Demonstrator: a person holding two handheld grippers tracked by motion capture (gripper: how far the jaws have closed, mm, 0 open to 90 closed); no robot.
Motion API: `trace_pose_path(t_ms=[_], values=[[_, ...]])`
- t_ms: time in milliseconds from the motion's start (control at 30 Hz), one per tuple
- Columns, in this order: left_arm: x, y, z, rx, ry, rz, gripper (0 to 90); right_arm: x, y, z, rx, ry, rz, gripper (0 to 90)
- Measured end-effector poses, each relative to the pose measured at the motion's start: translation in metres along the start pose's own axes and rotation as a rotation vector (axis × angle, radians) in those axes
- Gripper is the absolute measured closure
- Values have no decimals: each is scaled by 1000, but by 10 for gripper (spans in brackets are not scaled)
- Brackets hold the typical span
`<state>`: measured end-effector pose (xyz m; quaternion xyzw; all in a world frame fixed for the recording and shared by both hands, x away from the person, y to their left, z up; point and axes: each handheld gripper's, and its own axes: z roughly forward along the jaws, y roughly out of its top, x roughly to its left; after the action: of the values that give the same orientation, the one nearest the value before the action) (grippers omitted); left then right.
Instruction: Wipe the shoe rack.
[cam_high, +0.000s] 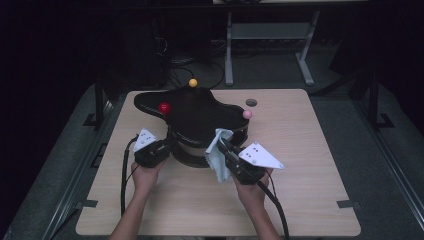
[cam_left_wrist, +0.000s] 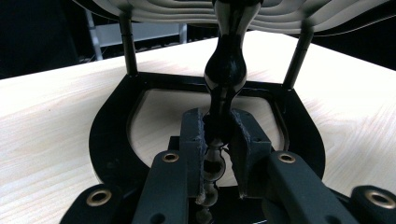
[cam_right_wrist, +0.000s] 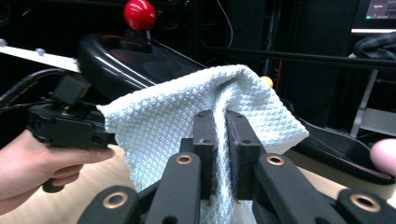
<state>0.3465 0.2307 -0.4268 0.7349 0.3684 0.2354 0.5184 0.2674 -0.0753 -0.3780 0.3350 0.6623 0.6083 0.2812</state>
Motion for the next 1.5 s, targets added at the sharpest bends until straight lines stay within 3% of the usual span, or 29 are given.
trace_pose_path(t_ms=[300, 600, 700, 900, 1167, 1500], values=[[1, 0, 0, -2, -7, -6, 759, 19, 10, -6, -23, 36, -45, 832], [-2, 0, 1, -2, -2, 11, 759, 46, 30, 0, -44, 121, -113, 832], [-2, 0, 1, -3, -2, 16, 759, 40, 28, -2, -45, 132, -94, 832], [-1, 0, 1, -3, -8, 15, 759, 18, 17, -10, -25, 61, -63, 831], [-1, 0, -1, 2, -16, 22, 758, -2, 7, -6, 6, 33, -10, 831], [-2, 0, -4, 11, -24, 31, 757, -11, 4, -1, 24, 19, -4, 831]])
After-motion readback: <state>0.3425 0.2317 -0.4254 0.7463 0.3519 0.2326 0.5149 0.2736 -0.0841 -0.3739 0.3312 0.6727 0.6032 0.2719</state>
